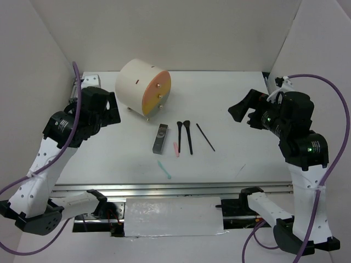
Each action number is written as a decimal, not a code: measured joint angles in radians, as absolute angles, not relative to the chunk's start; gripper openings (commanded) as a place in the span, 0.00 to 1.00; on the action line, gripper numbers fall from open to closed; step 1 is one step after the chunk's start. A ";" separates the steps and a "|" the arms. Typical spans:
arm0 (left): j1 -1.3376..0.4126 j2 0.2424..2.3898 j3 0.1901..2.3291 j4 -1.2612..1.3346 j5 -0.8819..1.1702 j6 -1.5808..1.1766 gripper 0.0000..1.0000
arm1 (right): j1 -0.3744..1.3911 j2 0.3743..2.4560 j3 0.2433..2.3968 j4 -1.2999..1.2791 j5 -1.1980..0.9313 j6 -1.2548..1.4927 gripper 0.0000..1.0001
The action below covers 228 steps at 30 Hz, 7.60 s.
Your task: Organize the makeup
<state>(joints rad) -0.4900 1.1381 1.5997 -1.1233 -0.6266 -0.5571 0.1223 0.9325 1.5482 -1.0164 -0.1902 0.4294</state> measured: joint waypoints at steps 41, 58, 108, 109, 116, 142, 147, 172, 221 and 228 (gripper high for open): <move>-0.490 1.162 1.533 -1.230 -0.487 -0.689 0.99 | 0.392 2.076 1.431 0.690 -0.559 1.215 0.68; -0.490 1.176 1.513 -1.228 -0.487 -0.665 0.99 | 0.434 2.228 1.674 0.588 -0.590 1.214 0.46; -0.490 1.119 1.364 -1.072 -0.348 -0.598 0.99 | 0.381 1.958 1.221 0.741 -0.618 1.240 1.00; -0.490 1.108 1.336 -1.056 -0.332 -0.596 0.99 | 0.379 1.957 1.217 0.743 -0.621 1.236 1.00; -0.495 1.095 1.196 -0.960 -0.202 -0.552 1.00 | 0.371 1.905 1.215 0.717 -0.629 1.205 1.00; -0.794 1.460 0.897 -0.241 -0.490 -0.616 0.95 | 0.158 0.807 0.824 0.113 -0.538 0.850 1.00; -0.794 1.563 0.897 -0.180 -0.522 -0.660 0.94 | 0.159 0.760 0.804 0.060 -0.538 0.847 1.00; -0.879 1.529 1.076 -0.287 -0.390 -0.623 0.00 | 0.171 0.695 0.802 -0.046 -0.500 0.817 1.00; -0.364 1.615 1.516 -0.228 0.081 0.254 0.07 | 0.181 0.652 0.955 -0.102 -0.294 0.786 1.00; -0.363 1.612 1.485 -0.233 0.060 0.229 0.11 | 0.181 0.653 0.928 -0.099 -0.291 0.786 1.00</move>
<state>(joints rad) -0.3634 1.6123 1.4849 -0.2325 0.0605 0.2291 0.1810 0.6525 0.9283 -0.0990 -0.2909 0.7864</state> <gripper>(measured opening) 0.556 0.999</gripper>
